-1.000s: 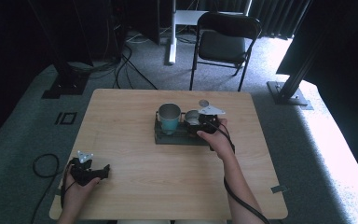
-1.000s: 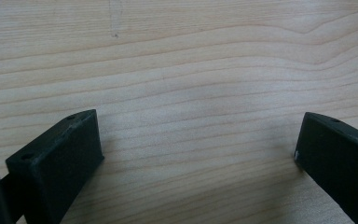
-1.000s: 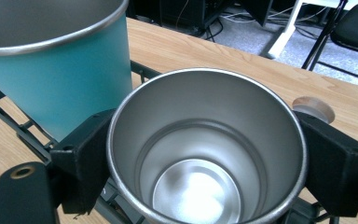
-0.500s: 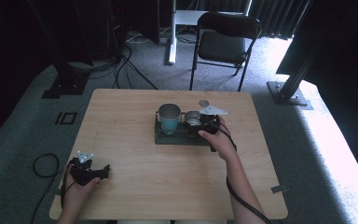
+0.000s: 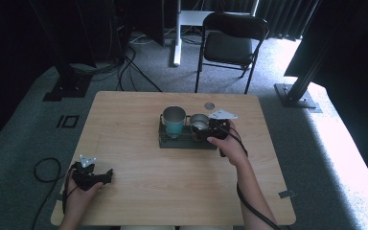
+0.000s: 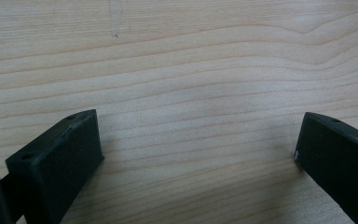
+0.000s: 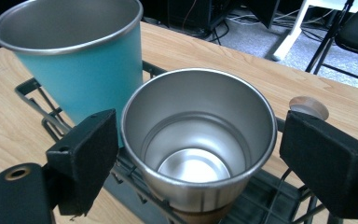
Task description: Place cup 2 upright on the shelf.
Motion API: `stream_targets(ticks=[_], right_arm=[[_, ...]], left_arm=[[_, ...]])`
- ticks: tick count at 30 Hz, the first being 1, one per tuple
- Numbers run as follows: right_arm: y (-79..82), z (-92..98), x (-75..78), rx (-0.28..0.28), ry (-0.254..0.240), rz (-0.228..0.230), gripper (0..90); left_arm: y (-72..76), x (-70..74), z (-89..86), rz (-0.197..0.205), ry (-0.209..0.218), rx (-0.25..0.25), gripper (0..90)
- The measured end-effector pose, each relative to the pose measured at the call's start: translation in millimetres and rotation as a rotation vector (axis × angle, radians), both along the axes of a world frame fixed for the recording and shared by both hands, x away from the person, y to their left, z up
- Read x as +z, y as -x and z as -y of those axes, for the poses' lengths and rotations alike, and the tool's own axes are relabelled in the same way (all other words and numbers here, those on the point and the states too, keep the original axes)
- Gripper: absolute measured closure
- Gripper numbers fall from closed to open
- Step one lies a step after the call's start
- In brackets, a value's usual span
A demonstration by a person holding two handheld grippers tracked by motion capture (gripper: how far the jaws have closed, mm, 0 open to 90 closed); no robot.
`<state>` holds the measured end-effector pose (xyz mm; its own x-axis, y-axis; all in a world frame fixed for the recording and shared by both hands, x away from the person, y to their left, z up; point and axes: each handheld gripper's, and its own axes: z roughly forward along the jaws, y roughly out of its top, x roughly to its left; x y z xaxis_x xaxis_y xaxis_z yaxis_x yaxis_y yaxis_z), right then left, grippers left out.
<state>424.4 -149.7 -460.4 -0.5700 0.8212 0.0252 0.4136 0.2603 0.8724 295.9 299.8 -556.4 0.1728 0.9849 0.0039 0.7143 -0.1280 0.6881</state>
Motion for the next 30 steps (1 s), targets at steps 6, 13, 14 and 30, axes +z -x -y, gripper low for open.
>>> stream_targets(ticks=[6,13,14,30], right_arm=[[4.9,6.0,2.8,-0.001,-0.003,0.008,11.4],[9.5,13.9,1.6,-0.012,-0.011,0.01,11.4],[10.1,15.0,1.4,-0.011,-0.011,0.01,11.4],[23.0,42.7,-9.7,-0.048,0.017,0.006,11.4]], left_arm=[[0.0,0.0,0.0,0.0,0.0,0.0,1.1],[0.0,0.0,0.0,0.0,0.0,0.0,1.1],[0.0,0.0,0.0,0.0,0.0,0.0,1.1],[0.0,0.0,0.0,0.0,0.0,0.0,1.1]])
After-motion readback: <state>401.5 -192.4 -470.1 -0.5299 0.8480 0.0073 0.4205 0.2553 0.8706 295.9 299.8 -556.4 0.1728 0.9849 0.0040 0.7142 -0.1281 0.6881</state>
